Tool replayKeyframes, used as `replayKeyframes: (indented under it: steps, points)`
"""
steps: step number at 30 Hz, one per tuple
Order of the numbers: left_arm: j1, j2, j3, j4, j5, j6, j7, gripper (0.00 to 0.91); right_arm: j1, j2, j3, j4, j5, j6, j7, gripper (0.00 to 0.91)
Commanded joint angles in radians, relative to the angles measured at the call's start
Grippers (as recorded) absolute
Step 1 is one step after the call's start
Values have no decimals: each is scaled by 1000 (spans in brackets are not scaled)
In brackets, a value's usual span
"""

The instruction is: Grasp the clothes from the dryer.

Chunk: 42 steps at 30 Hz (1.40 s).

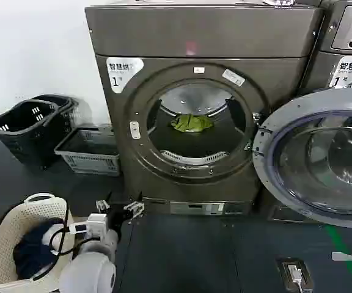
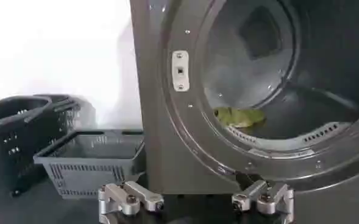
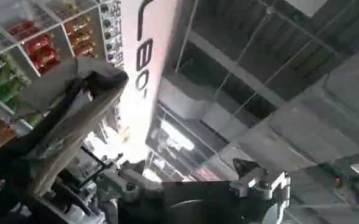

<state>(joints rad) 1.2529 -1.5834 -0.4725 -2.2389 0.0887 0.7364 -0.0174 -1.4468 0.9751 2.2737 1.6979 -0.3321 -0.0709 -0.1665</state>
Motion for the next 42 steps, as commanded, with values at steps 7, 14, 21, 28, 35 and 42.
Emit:
replayKeyframes:
  steps: [7,14,21,28,35,42]
  points:
    - [3,-2,2,-3,-3,49,1,907,-9,2,1,-9,32,30,17,907]
    - [7,-1,3,-6,-3,49,1,907,-10,-1,8,-12,34,33,16,907]
    - [3,-1,4,-6,-6,49,1,907,-13,0,11,-15,34,31,21,907]
    - [5,-1,6,-6,-5,49,3,907,-18,-1,14,-16,34,29,25,907]
    - [5,0,6,-7,-4,49,8,907,-15,1,14,-10,34,27,24,907]
    - [5,1,6,-10,-5,49,17,907,-16,1,15,-13,34,27,22,907]
